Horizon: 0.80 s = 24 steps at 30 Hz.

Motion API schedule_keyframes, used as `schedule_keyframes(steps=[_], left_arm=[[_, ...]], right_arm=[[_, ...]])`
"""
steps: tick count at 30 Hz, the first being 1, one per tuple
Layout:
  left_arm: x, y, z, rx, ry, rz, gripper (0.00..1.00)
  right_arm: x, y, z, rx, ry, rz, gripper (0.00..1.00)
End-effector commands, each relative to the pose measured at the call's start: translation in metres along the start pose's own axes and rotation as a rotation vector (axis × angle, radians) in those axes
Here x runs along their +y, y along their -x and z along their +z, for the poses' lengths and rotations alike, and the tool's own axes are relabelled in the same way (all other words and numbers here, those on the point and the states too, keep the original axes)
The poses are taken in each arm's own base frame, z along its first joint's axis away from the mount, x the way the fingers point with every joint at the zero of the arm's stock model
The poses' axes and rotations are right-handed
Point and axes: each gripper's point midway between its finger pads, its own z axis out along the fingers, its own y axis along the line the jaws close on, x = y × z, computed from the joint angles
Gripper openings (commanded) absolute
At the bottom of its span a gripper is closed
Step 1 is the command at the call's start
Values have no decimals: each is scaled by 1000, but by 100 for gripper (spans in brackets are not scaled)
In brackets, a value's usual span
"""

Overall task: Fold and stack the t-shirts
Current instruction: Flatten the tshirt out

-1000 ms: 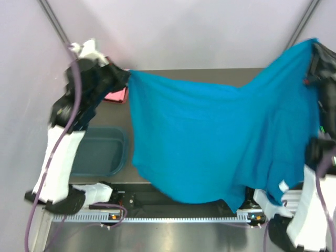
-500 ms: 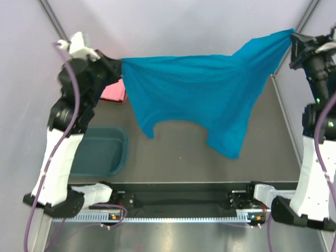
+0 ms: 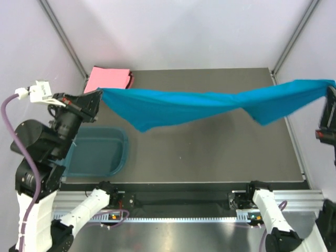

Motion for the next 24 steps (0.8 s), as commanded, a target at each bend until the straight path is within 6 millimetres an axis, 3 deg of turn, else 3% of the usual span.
schedule_keyframes(steps=[1,5,6,8,11,13,14,15,16,17,18,19,20,21,22,23,24], left_arm=[[-10,10,-23,2,-43,11,0],[-12,7,-20,37,-42,20,0],[-9,2,-11,57,-28,23,0],[-2,-5,3,80,6,39,0],[16,-33,47,140,68,103,0],[37,-49,74,143,149,134,0],[58,-59,84,134,230,163,0],[63,-61,101,104,250,169,0],[70,-66,110,102,271,186,0],[83,-84,126,132,309,203,0],[83,-86,140,109,301,203,0],[88,-94,150,116,306,217,0],[95,-108,161,127,313,227,0],[102,-121,180,120,318,234,0],[112,-129,191,122,334,245,0],[127,-154,208,167,353,253,0],[135,-165,217,188,359,254,0]], right_arm=[[-18,6,-17,43,-117,32,0],[-32,13,-19,55,-173,25,0],[-33,13,-16,55,-171,28,0],[-37,3,0,78,-163,8,0],[-52,-41,36,152,-191,-46,0],[-56,-85,62,211,-177,-112,0],[-57,-101,71,220,-171,-129,0],[-56,-140,88,254,-148,-159,0],[-56,-160,97,273,-134,-173,0],[-55,-180,105,297,-117,-189,0],[-48,-224,117,366,-67,-182,0],[-46,-233,129,337,-51,-184,0],[-46,-250,135,347,-35,-185,0],[-41,-292,142,394,9,-174,0],[-41,-297,153,351,23,-178,0],[-41,-320,156,368,43,-178,0],[-35,-353,162,402,88,-165,0]])
